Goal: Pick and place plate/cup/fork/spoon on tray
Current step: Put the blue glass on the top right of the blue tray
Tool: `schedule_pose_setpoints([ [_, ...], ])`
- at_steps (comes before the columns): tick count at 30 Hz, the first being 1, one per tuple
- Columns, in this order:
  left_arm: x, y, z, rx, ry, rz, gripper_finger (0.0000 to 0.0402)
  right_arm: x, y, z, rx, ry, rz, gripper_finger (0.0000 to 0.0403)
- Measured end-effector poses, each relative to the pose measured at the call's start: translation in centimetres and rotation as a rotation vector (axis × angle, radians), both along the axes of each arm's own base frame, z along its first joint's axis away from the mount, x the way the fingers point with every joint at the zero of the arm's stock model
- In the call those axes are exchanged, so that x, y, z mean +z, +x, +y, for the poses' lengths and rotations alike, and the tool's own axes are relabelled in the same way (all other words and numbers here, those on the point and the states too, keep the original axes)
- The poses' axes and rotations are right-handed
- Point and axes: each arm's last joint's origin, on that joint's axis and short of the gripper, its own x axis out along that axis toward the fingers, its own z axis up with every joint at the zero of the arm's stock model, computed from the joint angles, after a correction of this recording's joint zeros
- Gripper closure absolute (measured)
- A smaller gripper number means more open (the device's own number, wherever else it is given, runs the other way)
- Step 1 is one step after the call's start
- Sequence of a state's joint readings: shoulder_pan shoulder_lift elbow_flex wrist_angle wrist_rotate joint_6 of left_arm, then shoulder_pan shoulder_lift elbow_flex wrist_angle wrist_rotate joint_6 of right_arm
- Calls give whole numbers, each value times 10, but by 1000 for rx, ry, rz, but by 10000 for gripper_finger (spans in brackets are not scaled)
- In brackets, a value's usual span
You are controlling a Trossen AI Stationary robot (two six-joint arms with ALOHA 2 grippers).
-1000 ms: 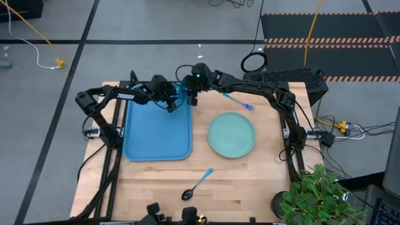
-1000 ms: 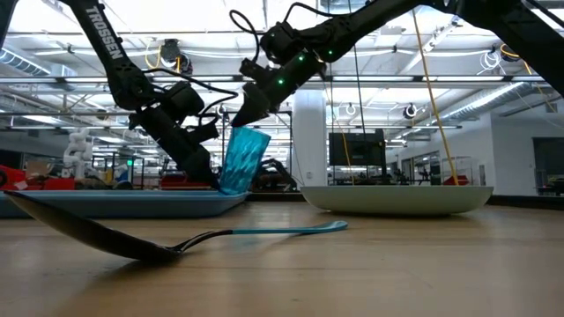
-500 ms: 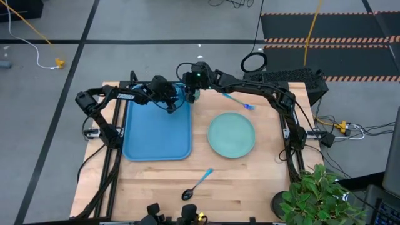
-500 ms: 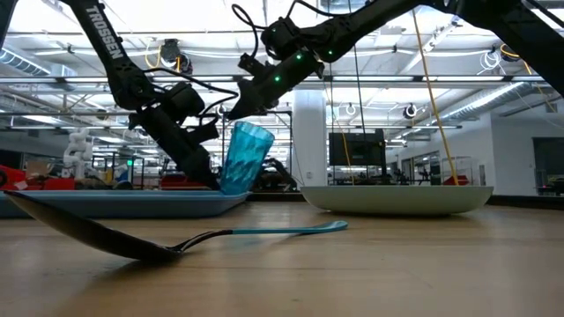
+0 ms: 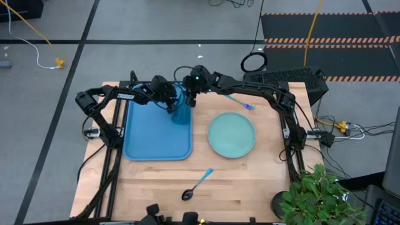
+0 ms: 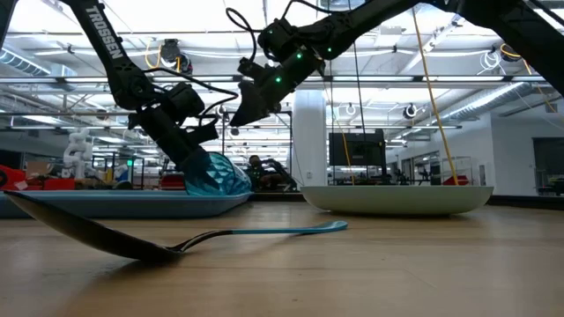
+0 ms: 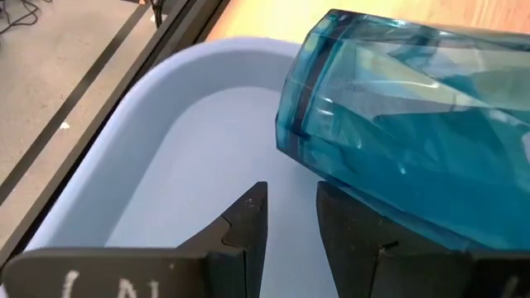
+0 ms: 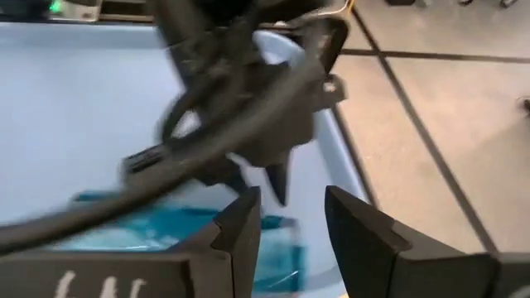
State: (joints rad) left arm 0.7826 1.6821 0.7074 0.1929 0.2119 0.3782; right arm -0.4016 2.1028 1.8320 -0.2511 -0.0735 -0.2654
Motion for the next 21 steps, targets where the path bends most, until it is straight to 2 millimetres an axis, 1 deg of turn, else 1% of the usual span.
schedule_pose_setpoints([
  [3, 0, -1, -1, 1, -14, 13, 293, 2, -3, 16, -19, 16, 71, 273],
  [6, 8, -6, -4, 11, -15, 29, 293, 6, -6, 35, -36, 5, 151, 273],
  [9, 25, -14, -9, 29, -9, 45, 293, 4, -6, 56, -54, 5, 224, 273],
  [12, 49, -23, -20, 27, 9, 29, 293, -2, -6, 77, -48, 15, 309, 273],
  [15, 73, -32, -40, 11, -2, 21, 293, -7, -9, 98, -59, 19, 389, 273],
  [17, 89, -37, -59, -13, 3, 6, 293, -10, -11, 113, -80, 12, 444, 273],
  [19, 102, -38, -82, -62, 25, 5, 293, -9, -16, 130, -105, -16, 497, 273],
  [21, 110, -37, -107, -109, 54, 27, 293, -7, -19, 147, -125, -54, 522, 273],
])
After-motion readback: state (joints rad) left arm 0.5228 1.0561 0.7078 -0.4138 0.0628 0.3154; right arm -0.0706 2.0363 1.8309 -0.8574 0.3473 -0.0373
